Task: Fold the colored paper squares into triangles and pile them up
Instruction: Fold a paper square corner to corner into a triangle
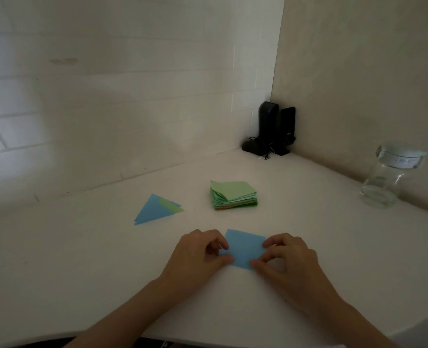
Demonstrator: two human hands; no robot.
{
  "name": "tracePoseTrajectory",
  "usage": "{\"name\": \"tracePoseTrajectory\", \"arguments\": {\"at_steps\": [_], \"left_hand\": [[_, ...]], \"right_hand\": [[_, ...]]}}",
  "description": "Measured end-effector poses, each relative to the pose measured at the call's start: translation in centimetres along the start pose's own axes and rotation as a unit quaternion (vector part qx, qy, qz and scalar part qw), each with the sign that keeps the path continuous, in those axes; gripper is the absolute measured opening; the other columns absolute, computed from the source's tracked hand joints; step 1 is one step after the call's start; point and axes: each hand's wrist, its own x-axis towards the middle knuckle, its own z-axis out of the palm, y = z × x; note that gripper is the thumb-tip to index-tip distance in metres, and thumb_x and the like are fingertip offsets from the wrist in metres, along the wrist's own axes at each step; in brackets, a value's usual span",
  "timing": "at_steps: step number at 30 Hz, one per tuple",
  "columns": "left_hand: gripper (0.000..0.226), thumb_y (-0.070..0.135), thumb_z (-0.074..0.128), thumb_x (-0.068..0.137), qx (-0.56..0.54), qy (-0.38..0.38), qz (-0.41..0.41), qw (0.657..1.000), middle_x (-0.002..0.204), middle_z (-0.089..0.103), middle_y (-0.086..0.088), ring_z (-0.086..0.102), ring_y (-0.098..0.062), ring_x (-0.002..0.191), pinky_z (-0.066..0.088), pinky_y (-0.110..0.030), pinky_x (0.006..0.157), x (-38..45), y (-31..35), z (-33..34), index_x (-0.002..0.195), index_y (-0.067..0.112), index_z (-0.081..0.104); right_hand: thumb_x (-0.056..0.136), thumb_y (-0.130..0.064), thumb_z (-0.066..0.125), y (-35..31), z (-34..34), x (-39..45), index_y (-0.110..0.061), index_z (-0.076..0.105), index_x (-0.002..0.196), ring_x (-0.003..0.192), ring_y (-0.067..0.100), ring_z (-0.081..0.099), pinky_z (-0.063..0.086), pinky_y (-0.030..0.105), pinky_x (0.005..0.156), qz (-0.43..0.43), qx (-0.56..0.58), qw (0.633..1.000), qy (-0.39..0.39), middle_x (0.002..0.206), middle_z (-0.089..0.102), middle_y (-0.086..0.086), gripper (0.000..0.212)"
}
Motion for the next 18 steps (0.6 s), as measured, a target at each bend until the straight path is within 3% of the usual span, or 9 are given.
{"name": "tracePoseTrajectory", "arguments": {"at_steps": [3,10,15,18], "left_hand": [[0.02,0.035,0.078,0.071,-0.003,0.004,-0.029,1.0,0.066,0.059,0.013,0.053,-0.006,0.074,0.041,-0.019,0.068,-0.1,-0.1,0.3,0.081,0.029,0.062],[0.037,0.061,0.065,0.072,0.099,0.012,-0.003,0.995,0.064,0.047,0.013,0.044,-0.005,0.071,0.038,-0.026,0.065,0.2,0.5,1.8,0.092,0.032,0.054],[0.025,0.035,0.074,0.076,0.015,-0.057,-0.044,0.997,0.079,0.052,0.009,0.049,-0.006,0.072,0.039,-0.015,0.066,0.6,-0.2,0.0,0.094,0.031,0.056],[0.018,0.019,0.075,0.076,-0.008,-0.062,-0.028,0.998,0.082,0.053,0.008,0.052,-0.007,0.074,0.037,-0.009,0.066,0.5,-0.6,-0.8,0.086,0.029,0.064]], "right_hand": [[0.07,-0.052,0.07,-0.4,0.3,-0.3,-0.041,0.062,0.059,0.1,0.0,0.041,0.024,0.029,0.081,0.03,-0.013,0.999,0.03,0.099,0.051,-0.025,0.018],[0.068,-0.065,0.064,-1.4,1.0,-0.2,-0.041,0.053,0.058,0.099,-0.001,0.031,0.018,0.028,0.081,0.058,-0.05,0.997,0.032,0.1,0.04,-0.023,0.028],[0.073,-0.053,0.066,-1.2,0.1,0.2,-0.043,0.048,0.078,0.106,0.002,0.034,0.017,0.028,0.085,0.059,-0.014,0.997,-0.037,0.106,0.042,-0.024,0.021],[0.076,-0.049,0.066,-1.4,-0.7,0.6,-0.051,0.048,0.088,0.109,0.001,0.037,0.018,0.029,0.086,0.054,-0.01,0.995,-0.086,0.107,0.044,-0.028,0.022]]}}
